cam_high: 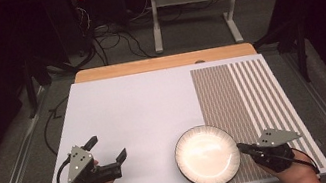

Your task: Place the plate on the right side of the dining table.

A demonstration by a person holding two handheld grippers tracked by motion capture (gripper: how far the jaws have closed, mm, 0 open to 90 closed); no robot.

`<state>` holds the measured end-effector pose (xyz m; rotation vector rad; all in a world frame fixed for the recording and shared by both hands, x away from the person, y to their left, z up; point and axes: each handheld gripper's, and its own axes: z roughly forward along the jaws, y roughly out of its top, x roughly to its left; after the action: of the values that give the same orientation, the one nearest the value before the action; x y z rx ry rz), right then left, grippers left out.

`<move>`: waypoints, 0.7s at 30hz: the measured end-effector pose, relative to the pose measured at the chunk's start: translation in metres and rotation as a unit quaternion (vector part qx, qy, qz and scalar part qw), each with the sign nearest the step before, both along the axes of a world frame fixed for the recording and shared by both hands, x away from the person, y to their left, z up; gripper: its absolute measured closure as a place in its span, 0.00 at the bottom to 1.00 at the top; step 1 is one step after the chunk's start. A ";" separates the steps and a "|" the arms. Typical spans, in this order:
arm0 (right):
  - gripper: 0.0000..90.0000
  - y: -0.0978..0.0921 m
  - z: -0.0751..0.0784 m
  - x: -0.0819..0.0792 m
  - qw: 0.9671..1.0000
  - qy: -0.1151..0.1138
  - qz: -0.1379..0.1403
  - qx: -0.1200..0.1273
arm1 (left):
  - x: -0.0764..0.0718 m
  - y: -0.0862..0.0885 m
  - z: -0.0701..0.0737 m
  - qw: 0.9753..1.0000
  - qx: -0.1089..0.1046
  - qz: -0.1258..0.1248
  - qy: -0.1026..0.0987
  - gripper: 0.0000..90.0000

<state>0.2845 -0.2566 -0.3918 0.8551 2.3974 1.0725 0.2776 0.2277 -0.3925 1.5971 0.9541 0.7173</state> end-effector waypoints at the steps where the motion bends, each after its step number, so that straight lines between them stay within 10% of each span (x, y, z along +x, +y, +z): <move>1: 1.00 0.000 0.000 0.000 1.000 0.000 0.000 0.000 | 0.000 0.000 0.000 1.000 0.000 0.000 0.000 0.00; 21: 1.00 0.010 -0.003 0.001 1.000 0.005 0.014 -0.006 | 0.001 0.001 -0.001 1.000 -0.005 0.001 0.005 0.00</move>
<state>0.2852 -0.2470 -0.3944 0.8268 2.4293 1.0661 0.2787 0.2288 -0.3938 1.5928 0.9652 0.7058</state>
